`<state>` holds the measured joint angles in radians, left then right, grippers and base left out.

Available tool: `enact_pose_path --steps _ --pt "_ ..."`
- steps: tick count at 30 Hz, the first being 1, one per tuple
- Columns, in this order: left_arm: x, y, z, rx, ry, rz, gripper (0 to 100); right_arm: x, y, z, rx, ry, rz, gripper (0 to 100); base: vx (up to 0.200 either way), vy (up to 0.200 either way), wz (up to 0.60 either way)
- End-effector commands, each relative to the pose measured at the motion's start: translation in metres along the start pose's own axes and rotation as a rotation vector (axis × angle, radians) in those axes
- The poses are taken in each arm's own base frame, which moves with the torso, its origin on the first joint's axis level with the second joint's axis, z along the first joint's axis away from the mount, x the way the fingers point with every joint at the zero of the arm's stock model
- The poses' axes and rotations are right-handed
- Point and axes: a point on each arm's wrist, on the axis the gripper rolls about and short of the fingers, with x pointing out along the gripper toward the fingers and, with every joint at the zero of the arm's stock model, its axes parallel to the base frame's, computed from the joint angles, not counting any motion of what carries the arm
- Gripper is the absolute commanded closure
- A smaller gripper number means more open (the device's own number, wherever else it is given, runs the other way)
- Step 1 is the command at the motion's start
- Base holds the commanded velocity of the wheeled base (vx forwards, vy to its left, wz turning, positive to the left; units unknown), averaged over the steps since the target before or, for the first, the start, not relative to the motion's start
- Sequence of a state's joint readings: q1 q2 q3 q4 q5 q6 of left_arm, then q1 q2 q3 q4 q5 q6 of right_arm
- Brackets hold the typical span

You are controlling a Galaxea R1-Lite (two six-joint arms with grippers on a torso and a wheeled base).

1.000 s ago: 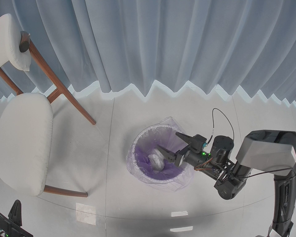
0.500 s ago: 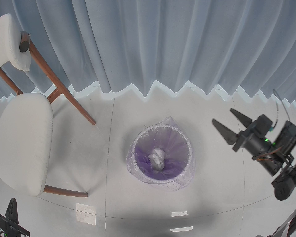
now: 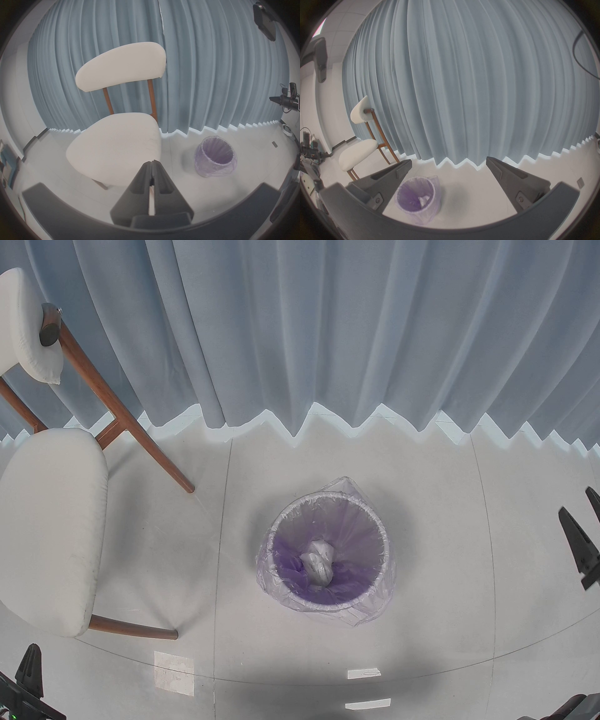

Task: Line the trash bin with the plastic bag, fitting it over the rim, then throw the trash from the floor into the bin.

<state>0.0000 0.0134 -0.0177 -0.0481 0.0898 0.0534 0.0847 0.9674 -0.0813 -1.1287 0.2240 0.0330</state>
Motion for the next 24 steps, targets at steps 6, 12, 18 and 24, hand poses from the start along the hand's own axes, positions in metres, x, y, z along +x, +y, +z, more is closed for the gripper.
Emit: enact_pose_path --steps 6,12,18,24 --pt "0.000 0.003 -0.006 -0.093 0.007 0.169 100 -0.138 0.027 -0.073 -0.062 0.214 -0.279 0 0.000 0.000 0.00" --pt "0.000 0.001 -0.005 -0.050 0.005 0.074 100 -0.140 0.026 -0.077 -0.004 0.234 -0.325 0 0.000 0.000 0.00" --pt "0.000 -0.001 -0.006 -0.051 0.010 -0.038 100 -0.139 0.027 -0.077 -0.012 0.247 -0.273 0 0.000 0.000 0.00" --pt "0.000 -0.001 -0.006 -0.051 0.010 -0.035 100 -0.140 0.026 -0.077 -0.008 0.234 -0.307 0 0.000 0.000 0.00"
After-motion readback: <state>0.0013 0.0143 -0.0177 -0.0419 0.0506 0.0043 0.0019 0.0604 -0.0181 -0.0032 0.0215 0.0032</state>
